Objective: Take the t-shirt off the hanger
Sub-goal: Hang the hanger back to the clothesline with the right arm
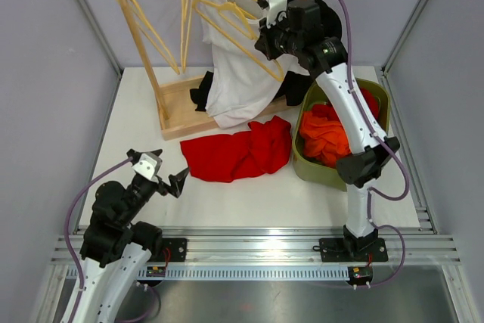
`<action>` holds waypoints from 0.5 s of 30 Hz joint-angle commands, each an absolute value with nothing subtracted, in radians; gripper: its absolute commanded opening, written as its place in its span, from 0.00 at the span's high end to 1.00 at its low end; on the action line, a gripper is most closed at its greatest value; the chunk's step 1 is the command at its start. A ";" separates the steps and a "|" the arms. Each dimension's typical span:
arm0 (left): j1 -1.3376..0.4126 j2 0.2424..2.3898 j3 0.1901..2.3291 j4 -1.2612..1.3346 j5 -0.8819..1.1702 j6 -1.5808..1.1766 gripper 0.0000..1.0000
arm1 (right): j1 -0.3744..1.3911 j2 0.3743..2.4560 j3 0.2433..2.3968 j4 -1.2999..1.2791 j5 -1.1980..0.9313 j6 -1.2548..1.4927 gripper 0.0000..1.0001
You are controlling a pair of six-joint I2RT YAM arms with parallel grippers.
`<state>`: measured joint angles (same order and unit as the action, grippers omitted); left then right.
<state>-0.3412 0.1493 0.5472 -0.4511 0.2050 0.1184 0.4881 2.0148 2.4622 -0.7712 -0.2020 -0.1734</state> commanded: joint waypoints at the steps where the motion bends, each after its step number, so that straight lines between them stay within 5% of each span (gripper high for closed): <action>1: -0.339 0.147 0.537 -0.376 0.189 0.110 0.01 | 0.499 2.049 2.562 -0.710 -0.153 -0.159 1.00; 15: -0.339 0.163 0.532 -0.373 0.192 0.114 0.01 | 0.520 2.167 2.706 -0.598 -0.101 -0.169 1.00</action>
<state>-0.3412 0.1547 0.5335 -0.4263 0.2047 0.1184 0.5083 2.1563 2.6614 -0.6994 -0.1253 -0.1757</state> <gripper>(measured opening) 0.987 0.034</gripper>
